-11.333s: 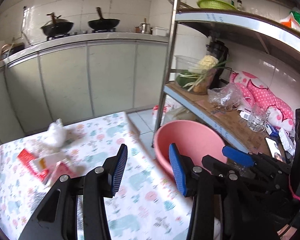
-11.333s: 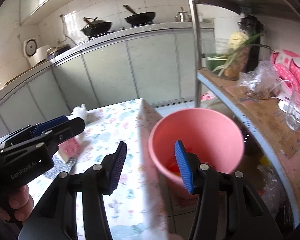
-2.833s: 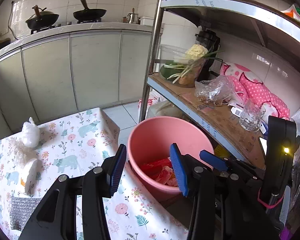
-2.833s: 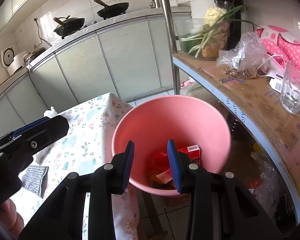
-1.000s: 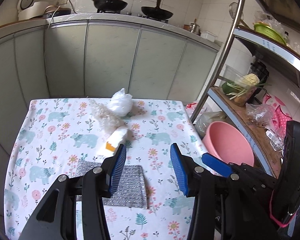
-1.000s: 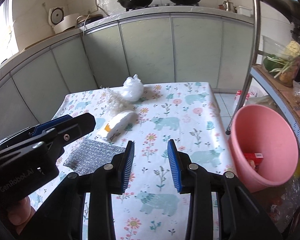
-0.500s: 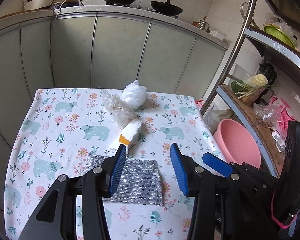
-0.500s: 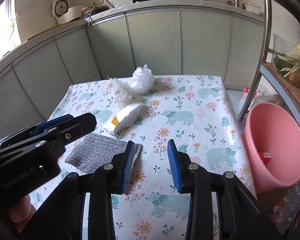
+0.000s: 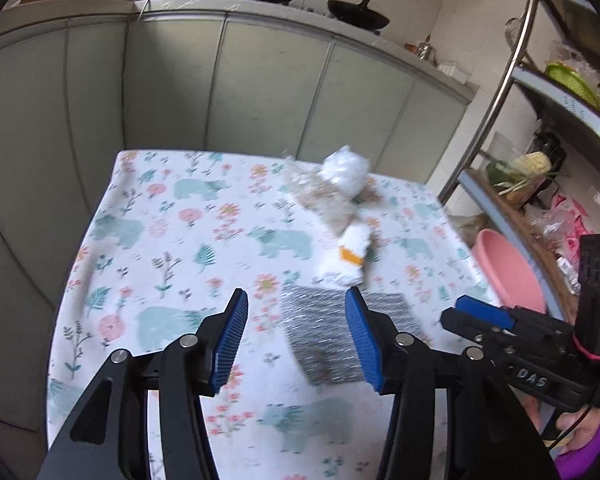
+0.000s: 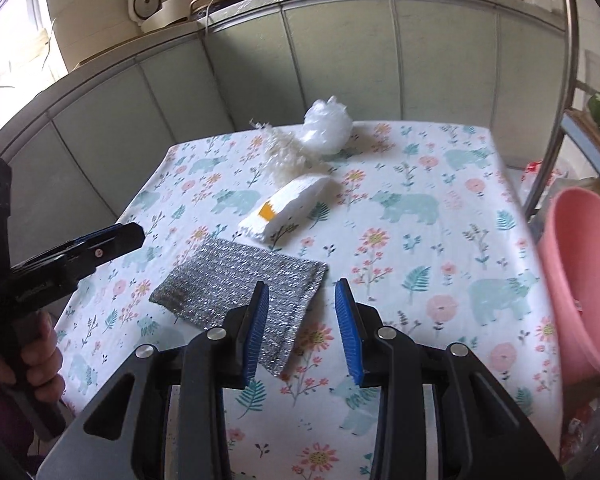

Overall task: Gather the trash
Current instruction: 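Grasp the white sponge with the left gripper while the right grasps the silver mesh pad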

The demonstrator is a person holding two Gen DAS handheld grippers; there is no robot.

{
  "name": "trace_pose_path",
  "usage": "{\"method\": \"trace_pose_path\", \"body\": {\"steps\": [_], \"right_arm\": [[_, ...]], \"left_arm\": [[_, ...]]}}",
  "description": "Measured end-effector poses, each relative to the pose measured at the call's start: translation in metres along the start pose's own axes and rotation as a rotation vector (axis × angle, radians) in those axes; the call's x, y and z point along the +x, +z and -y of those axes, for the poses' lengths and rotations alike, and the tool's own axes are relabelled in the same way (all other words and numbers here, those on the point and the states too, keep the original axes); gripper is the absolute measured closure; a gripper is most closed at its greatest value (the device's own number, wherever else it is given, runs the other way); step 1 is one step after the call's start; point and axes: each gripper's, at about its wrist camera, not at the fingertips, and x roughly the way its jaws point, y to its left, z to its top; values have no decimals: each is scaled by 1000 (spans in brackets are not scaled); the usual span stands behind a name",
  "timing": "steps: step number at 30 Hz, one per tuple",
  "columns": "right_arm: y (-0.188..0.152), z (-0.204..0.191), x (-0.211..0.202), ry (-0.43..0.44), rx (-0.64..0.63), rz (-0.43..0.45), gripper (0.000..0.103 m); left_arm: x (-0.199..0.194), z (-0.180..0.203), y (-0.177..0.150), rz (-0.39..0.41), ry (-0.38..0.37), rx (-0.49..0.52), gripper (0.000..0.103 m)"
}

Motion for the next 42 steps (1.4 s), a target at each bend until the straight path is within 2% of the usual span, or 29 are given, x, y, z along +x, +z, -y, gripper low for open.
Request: {"method": "trace_pose_path", "body": {"steps": [4,6,9,12,18,19,20,21,22,23,25,30,37,42], "right_arm": [[2,-3,12,24,-12,-27,68],[1,-3,18,35,-8,-38,68],[-4,1,26,51,5,-60,67],[-5,2,35,71,17,-85,61],[-3,-5,41,78,-7,-104,58],[-3,-6,42,71,-12,-105,58],[-2,-7,42,62,-19,-106,58],[-2,-10,43,47,-33,-108,59],[-1,-13,44,32,-46,-110,62],[-1,-17,46,-3,-68,-111,78],[0,-19,47,30,-76,-118,94],[-2,-18,34,24,-71,-82,95],[-3,20,-3,-36,24,-11,95],[-4,35,-29,-68,63,44,95]], "left_arm": [[13,2,10,-35,-18,-23,53],[21,11,16,-41,-26,6,53],[44,34,28,-75,-26,101,53],[73,55,36,-115,-27,185,53],[122,71,42,-191,-19,244,54],[128,72,41,-195,-16,252,59],[131,73,39,-199,-8,258,69],[133,73,38,-197,5,263,73],[132,74,37,-185,8,273,73],[130,74,36,-177,15,278,74],[122,73,35,-163,12,277,74],[89,65,35,-116,14,264,74],[50,57,32,-63,-8,212,74],[31,56,29,-37,-17,191,74]]}}
